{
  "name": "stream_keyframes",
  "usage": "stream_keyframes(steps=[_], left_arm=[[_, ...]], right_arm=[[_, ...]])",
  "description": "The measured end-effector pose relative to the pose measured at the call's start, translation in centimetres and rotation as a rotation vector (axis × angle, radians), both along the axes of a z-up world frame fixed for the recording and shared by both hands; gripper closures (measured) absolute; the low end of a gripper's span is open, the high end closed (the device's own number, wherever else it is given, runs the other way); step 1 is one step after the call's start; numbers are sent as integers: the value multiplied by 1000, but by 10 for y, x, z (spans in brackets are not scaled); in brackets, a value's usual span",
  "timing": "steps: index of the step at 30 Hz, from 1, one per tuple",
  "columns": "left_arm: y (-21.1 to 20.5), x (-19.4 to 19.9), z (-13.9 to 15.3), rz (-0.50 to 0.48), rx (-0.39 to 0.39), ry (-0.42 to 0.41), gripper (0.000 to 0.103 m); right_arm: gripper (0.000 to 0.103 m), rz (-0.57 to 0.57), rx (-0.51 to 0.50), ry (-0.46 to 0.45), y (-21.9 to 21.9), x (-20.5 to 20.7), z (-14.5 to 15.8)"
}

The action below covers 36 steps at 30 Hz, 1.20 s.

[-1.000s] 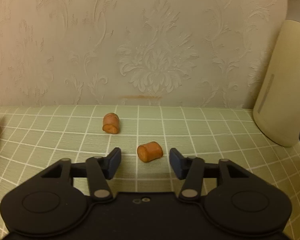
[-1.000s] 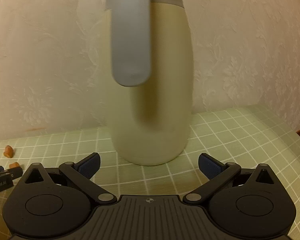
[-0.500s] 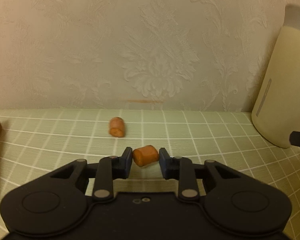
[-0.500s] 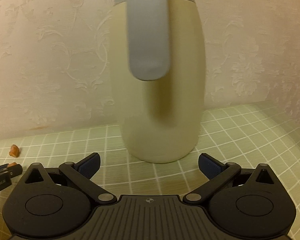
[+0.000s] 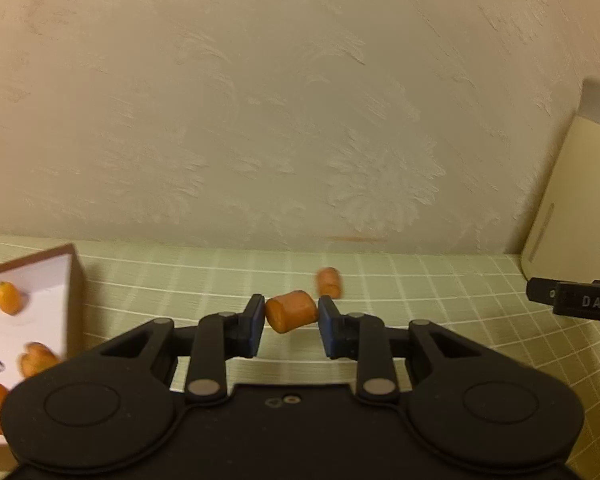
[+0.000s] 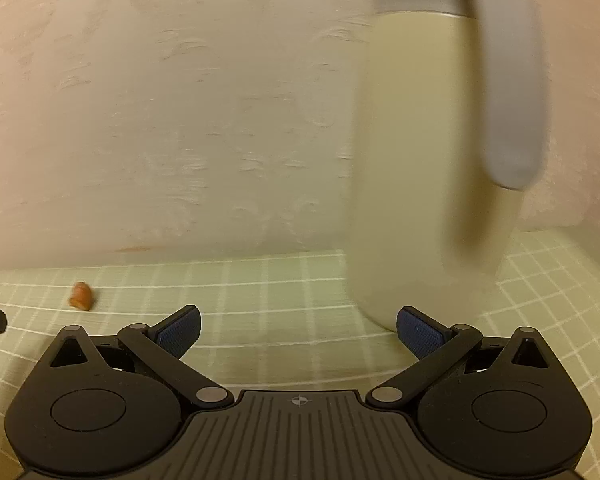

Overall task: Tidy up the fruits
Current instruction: 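Grasp another orange piece with the right gripper while the left gripper holds its piece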

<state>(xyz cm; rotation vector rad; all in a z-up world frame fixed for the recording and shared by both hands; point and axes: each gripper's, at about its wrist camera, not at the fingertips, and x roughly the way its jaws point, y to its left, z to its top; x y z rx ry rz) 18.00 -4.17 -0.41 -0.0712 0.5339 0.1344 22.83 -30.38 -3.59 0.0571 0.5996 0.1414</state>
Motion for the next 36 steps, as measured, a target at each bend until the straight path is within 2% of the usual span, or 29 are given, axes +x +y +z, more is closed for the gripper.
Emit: stream_keyframes(steps=[14,23,24,25,26,30,33,36], left_arm=[[77,-37,21,116,11,-21,85],[112,-62,26,169,12,-22,85],[115,-65,27,173,12,-24,85],[117,-68,27,176,12,-24,85],[118,-71,28,176,9,-23,85],[116,-79,29,160,-1,-22,85],[113,-83,30,152,1,-26,85],[111,-89,31,145,7,-22,85]], right_arm=[[0,136,3,-35,84,2,13],[1,267,-4,-42,135,6,11],[13,278,-2,-45,141,8,10],[30,291,-5,-43,146,9,9],[35,302,-14,-29,153,15,6],[38,320,-35,-5,171,31,-7],[55,322,-37,38,178,45,-18],[56,314,-42,82,181,56,-30]])
